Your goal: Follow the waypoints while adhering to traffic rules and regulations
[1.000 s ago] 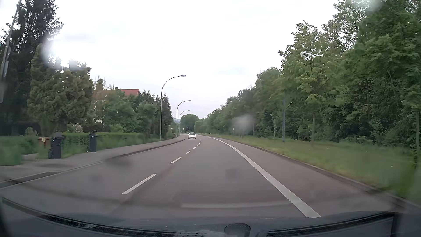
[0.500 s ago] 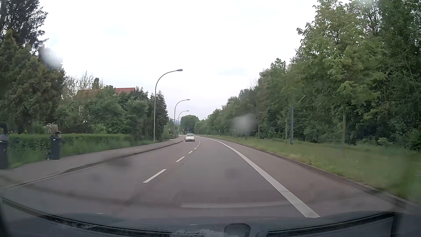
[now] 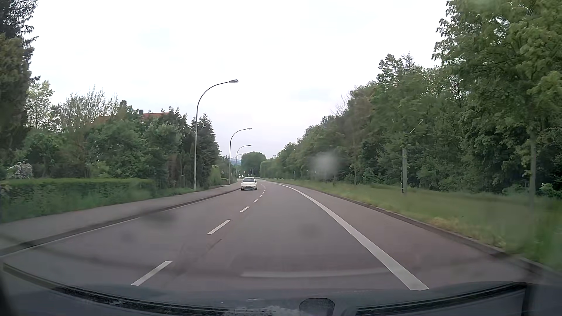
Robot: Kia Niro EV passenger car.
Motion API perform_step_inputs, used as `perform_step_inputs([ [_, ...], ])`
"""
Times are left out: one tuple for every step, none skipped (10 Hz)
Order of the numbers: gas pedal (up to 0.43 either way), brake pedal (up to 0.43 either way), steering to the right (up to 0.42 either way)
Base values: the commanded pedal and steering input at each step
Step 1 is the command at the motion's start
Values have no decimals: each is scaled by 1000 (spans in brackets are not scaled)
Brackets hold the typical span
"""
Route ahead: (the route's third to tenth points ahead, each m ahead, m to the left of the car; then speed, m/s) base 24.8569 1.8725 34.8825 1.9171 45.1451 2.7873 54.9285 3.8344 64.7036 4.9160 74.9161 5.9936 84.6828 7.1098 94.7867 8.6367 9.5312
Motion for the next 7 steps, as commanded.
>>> perform_step_inputs([
  [220,0,0],
  [220,0,0],
  [220,0,0],
  [220,0,0],
  [220,0,0],
  [220,0,0],
  [220,0,0],
])
